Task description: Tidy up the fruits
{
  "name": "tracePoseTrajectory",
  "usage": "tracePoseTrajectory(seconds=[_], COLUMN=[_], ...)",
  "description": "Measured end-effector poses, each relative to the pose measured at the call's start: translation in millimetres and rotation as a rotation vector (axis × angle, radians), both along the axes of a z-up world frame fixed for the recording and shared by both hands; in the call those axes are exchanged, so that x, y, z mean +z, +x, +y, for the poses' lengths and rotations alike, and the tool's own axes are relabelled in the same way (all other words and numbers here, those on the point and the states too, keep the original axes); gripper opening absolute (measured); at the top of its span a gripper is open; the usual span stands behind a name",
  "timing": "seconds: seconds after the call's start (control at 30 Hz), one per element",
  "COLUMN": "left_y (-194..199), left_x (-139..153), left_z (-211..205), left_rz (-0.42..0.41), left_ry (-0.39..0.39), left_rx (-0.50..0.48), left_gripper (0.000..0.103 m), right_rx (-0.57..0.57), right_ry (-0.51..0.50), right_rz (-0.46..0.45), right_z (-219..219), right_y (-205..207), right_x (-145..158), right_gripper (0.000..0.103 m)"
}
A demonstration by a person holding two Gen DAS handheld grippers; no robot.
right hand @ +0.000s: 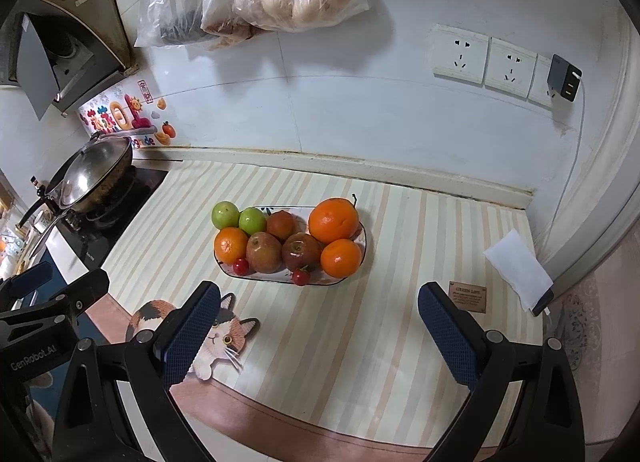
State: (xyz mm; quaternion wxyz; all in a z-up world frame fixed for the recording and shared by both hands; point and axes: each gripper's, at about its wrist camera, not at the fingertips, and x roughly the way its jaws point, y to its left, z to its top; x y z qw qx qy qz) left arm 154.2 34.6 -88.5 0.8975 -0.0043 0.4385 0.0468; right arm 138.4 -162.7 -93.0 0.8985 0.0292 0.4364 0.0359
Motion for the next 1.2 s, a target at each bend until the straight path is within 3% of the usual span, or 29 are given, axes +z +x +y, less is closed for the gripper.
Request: tracePoseTrajectory(seconds=[1.2], left_y=[-4.3], left_x=[1.8], left_z=[-4.5], left_rz=[-0.003], left_ry=[0.001], left_rx=[-0.012], left_gripper=[0.101], right_rx=[0.001], right_ry=[0.015], right_rz=[-0.002], right_z=[-5.7], right_y=[-3.6], right_x=[2.3], right_gripper=[0.101])
